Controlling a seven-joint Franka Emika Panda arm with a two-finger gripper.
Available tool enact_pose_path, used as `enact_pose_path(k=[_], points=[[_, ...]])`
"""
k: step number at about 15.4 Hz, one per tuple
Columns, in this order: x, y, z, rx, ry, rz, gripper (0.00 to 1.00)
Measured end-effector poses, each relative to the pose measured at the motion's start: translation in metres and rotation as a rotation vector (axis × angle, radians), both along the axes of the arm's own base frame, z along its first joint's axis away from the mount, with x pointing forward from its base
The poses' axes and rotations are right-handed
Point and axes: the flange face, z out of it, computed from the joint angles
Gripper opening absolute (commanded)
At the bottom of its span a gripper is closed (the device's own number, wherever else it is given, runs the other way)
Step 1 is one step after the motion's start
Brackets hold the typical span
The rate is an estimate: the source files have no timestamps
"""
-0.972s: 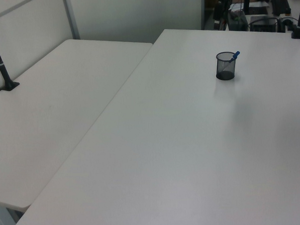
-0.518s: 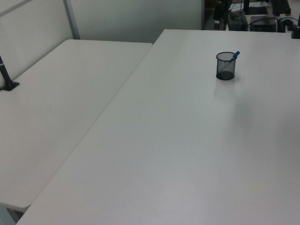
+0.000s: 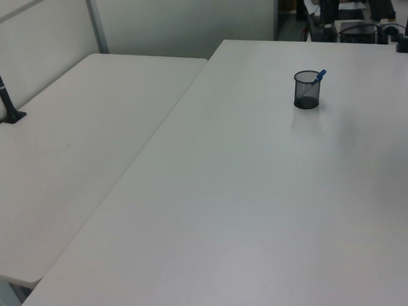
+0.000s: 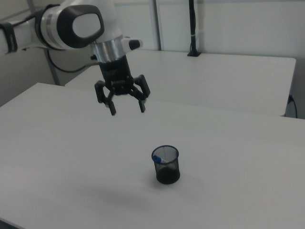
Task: Remove the marker
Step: 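Move the gripper over the black mesh cup toward the marker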
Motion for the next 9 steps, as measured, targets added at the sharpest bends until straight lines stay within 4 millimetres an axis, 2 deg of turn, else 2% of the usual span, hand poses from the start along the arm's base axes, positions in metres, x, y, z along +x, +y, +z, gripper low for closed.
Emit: enact_pose_path(k=[3, 6, 8, 9], points=[[-0.001, -0.018, -0.039, -0.05, 0.067, 0.014, 1.0], [0.007, -0.04, -0.088, -0.06, -0.044, -0.043, 1.0], [0.008, -0.045, -0.123, -0.058, -0.096, -0.084, 0.97], [0.007, -0.045, -0.131, -0.056, -0.094, -0.093, 0.95]])
